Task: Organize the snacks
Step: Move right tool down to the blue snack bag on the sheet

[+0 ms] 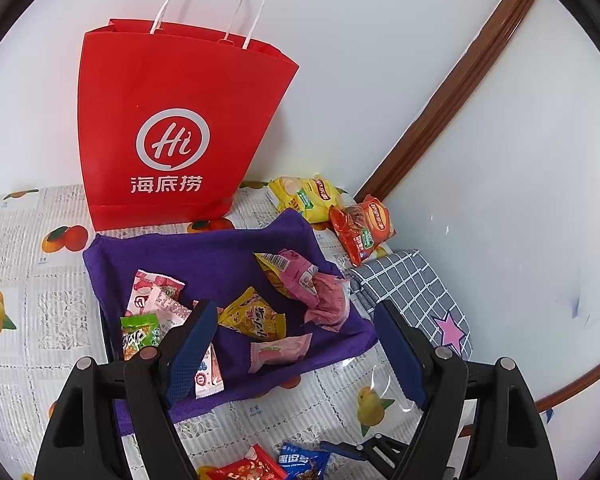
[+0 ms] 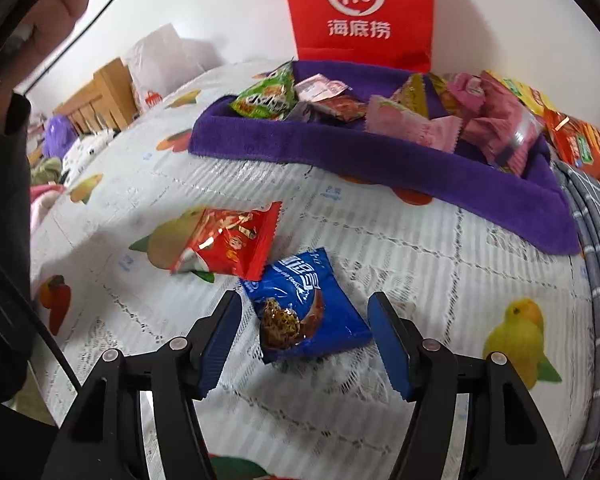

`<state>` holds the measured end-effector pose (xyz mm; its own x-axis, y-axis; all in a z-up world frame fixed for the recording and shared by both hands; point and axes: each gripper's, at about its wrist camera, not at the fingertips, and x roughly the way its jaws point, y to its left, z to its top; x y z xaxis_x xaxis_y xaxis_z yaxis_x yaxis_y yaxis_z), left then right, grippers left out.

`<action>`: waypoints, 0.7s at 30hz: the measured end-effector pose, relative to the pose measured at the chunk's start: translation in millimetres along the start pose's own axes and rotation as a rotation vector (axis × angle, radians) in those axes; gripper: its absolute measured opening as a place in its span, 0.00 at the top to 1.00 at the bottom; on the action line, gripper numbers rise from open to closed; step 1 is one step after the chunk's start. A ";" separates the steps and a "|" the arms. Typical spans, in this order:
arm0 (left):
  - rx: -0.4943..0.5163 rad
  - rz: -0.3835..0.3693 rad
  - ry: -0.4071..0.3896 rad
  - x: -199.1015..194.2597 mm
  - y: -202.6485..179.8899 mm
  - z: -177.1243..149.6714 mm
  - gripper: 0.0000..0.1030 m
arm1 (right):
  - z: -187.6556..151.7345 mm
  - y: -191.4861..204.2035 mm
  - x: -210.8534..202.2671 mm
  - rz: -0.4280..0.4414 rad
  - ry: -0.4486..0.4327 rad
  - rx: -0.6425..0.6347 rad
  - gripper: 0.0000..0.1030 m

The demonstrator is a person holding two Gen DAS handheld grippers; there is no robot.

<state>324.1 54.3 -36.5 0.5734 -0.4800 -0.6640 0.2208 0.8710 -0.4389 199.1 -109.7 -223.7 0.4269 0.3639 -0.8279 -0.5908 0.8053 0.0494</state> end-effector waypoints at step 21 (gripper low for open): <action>0.018 0.015 0.011 3.2 -4.6 -2.6 0.23 | -45.3 -47.5 -34.2 -0.201 -0.055 0.237 0.41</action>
<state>322.8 48.5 -38.2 0.5683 -0.4678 -0.6769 0.2264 0.8798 -0.4180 181.6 -181.5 -223.0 0.5593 0.2058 -0.8030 -0.3175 0.9480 0.0218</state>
